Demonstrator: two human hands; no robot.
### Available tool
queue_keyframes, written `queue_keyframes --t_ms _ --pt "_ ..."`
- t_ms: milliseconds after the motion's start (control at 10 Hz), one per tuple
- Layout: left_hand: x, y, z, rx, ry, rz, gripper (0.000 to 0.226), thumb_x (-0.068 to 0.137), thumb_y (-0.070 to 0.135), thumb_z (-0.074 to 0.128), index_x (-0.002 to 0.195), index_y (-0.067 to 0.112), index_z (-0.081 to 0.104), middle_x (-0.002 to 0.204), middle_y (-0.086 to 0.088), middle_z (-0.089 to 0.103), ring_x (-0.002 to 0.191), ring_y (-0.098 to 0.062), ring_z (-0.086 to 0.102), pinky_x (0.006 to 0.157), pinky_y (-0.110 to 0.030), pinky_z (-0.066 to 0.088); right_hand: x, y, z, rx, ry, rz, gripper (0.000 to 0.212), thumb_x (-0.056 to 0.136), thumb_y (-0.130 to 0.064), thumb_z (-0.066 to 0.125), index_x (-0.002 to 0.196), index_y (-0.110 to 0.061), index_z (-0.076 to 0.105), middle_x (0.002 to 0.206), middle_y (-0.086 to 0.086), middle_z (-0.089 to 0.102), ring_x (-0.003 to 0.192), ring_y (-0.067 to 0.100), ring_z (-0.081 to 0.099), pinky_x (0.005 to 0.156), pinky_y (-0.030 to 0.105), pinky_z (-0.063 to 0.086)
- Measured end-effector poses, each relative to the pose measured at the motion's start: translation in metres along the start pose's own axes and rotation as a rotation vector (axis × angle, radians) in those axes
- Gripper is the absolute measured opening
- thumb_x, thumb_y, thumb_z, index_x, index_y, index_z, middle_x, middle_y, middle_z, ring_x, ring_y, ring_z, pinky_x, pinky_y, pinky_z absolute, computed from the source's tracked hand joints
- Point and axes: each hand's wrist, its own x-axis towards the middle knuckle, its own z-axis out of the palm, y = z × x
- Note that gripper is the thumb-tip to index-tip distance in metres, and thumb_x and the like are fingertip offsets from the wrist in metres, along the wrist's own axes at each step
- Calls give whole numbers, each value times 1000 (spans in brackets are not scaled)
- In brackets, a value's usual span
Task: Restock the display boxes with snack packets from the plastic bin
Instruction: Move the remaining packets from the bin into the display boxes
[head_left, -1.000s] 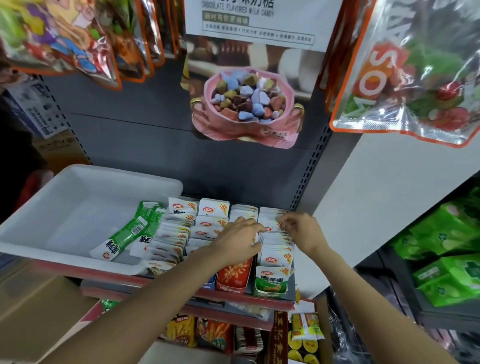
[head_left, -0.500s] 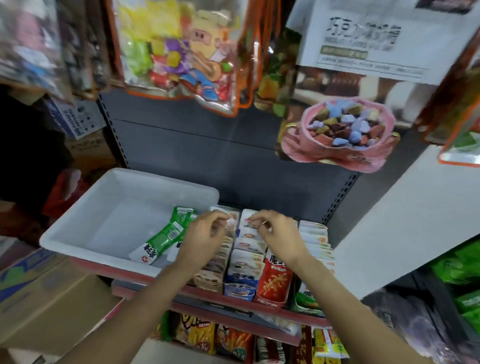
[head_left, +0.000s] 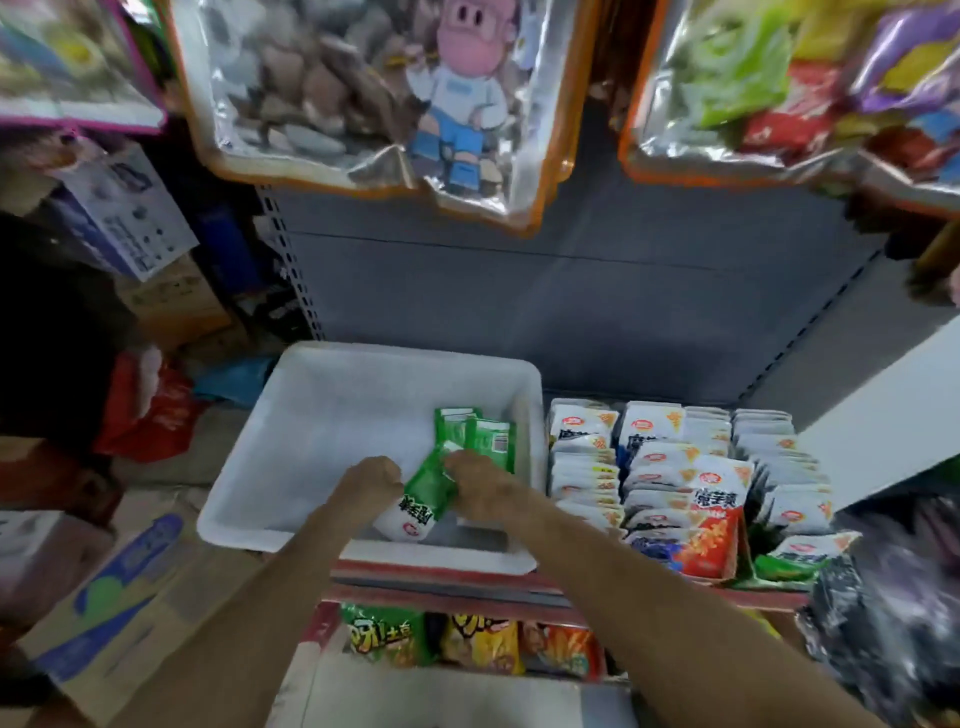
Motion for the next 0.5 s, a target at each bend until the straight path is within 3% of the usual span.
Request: queue_keyframes --t_ms 100,200,300,400,500 --pt "13 -5 7 14 -99 -23 13 87 19 61 87 6 60 99 -16 62 104 -31 61 66 -29 42 8 3 21 -8 -57 66 44 93 -9 48 136 -4 42 141 12 44 126 28 46 102 25 41" --pt "20 -3 8 -14 -65 -83 22 83 21 67 90 0 65 103 -21 66 100 -32 64 70 -32 48 11 10 27 7 -102 64 49 97 -12 44 143 -4 33 152 11 27 138 30 30 108 21 31" --pt "26 -3 8 -75 -68 -121 39 78 19 74 105 -7 63 110 -24 65 102 -32 64 81 -34 51 12 14 28 27 -112 108 56 95 -17 47 146 -7 27 155 13 18 142 32 20 116 43 21" --pt "30 -3 5 -274 -23 -186 35 72 12 77 99 -6 67 103 -19 68 97 -28 66 71 -32 51 11 12 27 19 -106 115 60 94 -14 50 147 -6 23 154 14 19 141 33 22 115 45 23" --pt "30 -1 -1 -563 27 -155 17 73 5 75 86 -4 70 68 -10 68 78 -24 63 61 -27 42 9 11 25 -48 -73 110 72 91 -10 54 150 -17 14 155 8 19 138 30 29 111 45 32"
